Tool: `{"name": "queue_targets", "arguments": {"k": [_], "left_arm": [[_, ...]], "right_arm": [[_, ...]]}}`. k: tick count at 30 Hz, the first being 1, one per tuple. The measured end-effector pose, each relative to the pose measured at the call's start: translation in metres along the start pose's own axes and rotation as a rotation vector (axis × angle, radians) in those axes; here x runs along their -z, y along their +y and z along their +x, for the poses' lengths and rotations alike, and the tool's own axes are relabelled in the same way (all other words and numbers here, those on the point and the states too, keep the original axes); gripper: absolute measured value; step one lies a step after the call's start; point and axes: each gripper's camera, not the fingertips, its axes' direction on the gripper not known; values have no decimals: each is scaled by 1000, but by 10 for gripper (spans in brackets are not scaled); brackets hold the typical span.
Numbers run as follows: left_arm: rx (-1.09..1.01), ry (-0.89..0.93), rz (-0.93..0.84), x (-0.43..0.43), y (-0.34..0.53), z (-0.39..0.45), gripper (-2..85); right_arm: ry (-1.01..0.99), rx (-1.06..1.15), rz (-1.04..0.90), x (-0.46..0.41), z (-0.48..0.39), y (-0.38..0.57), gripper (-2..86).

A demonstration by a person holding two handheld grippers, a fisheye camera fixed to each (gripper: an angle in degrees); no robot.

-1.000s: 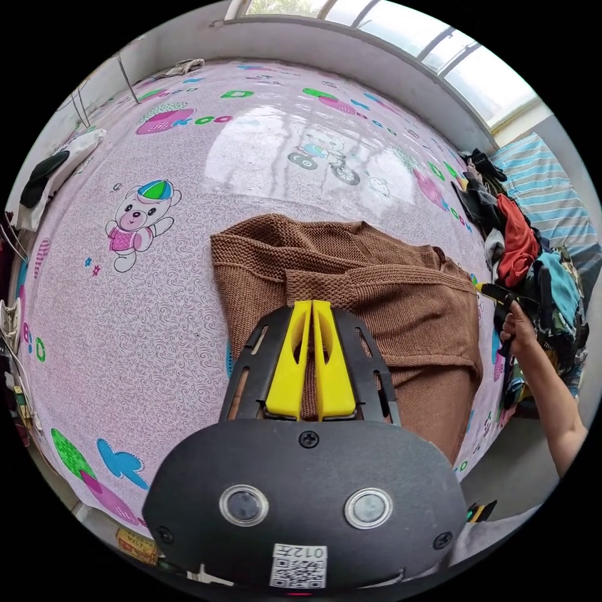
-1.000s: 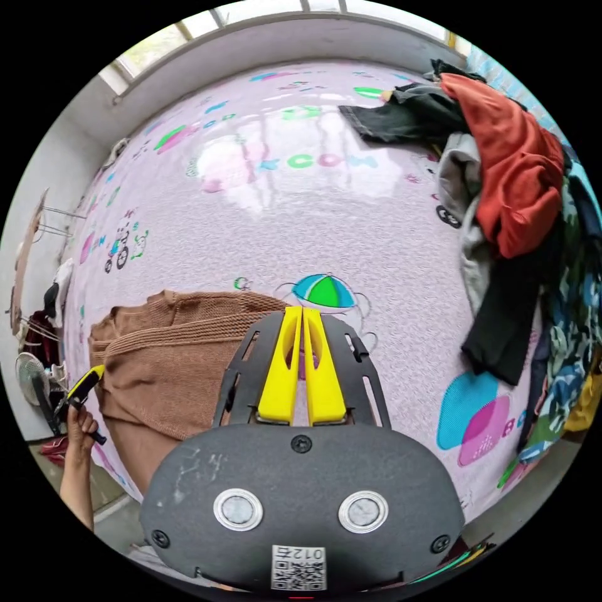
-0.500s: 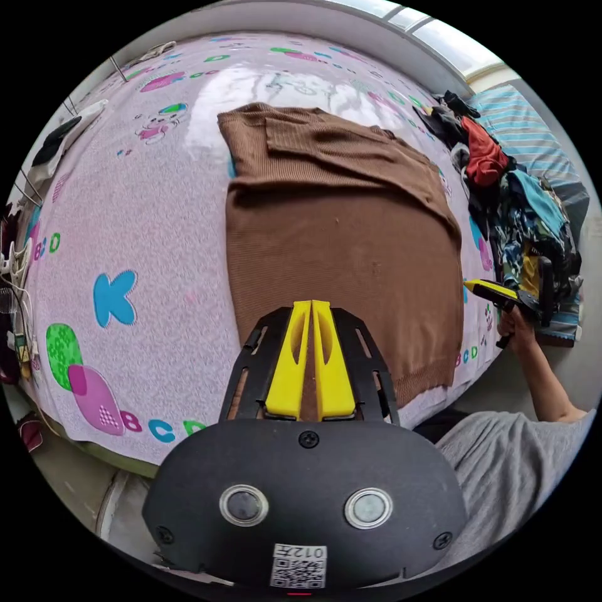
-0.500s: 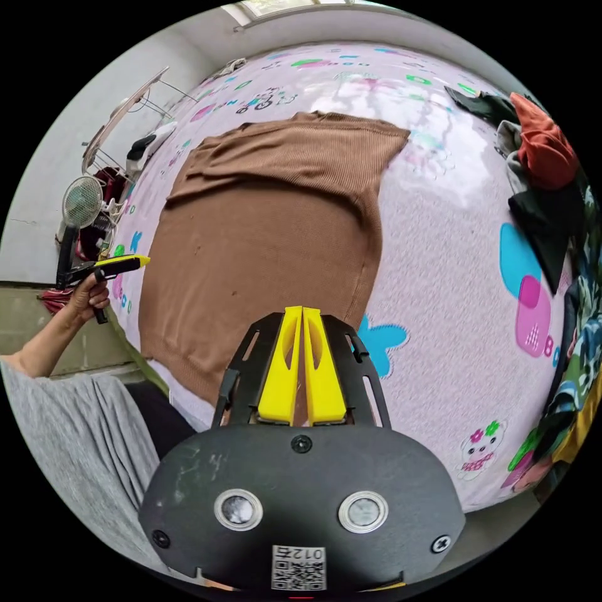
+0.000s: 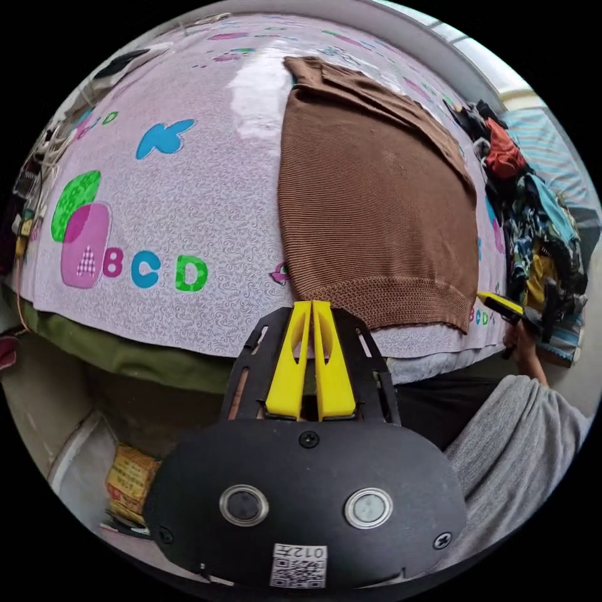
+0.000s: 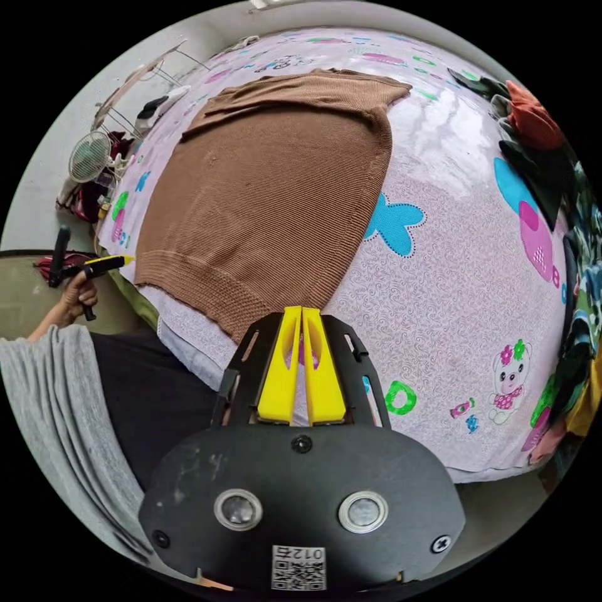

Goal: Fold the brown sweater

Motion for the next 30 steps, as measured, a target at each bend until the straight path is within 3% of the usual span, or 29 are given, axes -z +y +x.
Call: {"name": "queue_targets", "arguments": {"k": [6, 12, 23, 30], "left_arm": [[102, 226, -50, -21, 27, -49, 25], [109, 319, -15, -40, 37, -61, 43], [32, 263, -63, -58, 44, -68, 27], [53, 289, -89, -68, 57, -88, 4]], "right_arm": [[-351, -248, 19, 6, 37, 42, 74], [-527, -361, 23, -1, 36, 62, 102], [-559, -399, 55, 8, -5, 80, 92], [-608, -436, 71, 4, -28, 100, 13]]}}
